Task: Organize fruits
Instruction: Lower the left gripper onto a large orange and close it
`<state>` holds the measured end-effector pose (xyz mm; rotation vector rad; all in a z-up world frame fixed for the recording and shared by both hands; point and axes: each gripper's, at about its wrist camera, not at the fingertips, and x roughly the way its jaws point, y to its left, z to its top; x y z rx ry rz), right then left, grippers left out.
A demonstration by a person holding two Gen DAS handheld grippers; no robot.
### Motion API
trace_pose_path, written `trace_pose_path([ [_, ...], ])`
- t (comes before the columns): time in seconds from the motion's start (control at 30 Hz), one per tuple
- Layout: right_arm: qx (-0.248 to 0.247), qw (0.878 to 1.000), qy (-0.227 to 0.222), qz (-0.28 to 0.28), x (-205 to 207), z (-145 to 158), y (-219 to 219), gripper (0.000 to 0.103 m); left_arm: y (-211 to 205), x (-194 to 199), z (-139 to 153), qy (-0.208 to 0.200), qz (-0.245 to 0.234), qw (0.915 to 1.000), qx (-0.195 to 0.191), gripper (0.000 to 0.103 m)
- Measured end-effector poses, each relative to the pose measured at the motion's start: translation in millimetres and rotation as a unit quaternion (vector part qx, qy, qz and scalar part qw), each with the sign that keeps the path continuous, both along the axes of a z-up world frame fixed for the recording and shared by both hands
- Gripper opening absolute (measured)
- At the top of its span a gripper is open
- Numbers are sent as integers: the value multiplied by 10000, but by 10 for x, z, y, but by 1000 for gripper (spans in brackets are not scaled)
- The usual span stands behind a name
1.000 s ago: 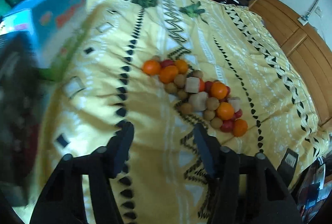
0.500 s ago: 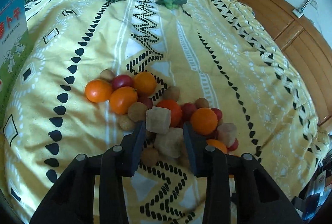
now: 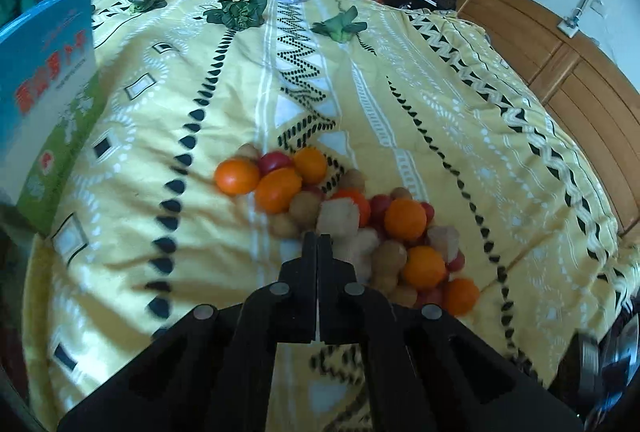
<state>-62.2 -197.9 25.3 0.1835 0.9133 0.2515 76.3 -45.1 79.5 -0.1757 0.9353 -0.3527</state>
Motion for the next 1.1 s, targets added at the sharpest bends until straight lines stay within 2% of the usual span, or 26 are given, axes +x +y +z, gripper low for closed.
trace_pose_path([
  [0.1,-181,9998,9,15,-3,-13,48,103,141,-110,-159,259,-127,9996,-24,0],
  [0.2,-327,9995,26,16,6,-17,98,103,266,-93,-268,313,57,9995,-69,0],
  [0.33,-337,9994,49,15,-5,-12,83,103,424,192,-278,147,575,9982,-114,0],
  [0.5,-371,9993,36,20,18,-28,94,103,416,680,-472,609,561,9954,-475,0],
  [0.57,-360,9993,26,21,18,-31,89,103,378,760,-532,659,523,9952,-495,10],
  [0.6,-356,9994,20,20,19,-34,88,103,350,794,-574,697,514,9953,-443,21],
  [0.63,-355,9994,18,21,24,-36,88,103,322,810,-603,707,534,9953,-385,28],
  [0.77,-313,9995,1,20,22,-36,67,103,266,861,-634,587,542,9965,-256,28],
  [0.93,-301,9995,-3,17,32,-40,72,103,148,976,-603,365,424,9983,137,30],
  [0.97,-295,9996,-4,16,27,-42,62,103,174,1005,-615,355,472,9982,129,34],
  [1.03,-295,9996,-3,18,40,-43,71,103,239,1047,-646,299,640,9974,136,53],
  [1.1,-290,9996,-6,17,34,-43,70,103,236,1067,-639,172,642,9975,244,57],
])
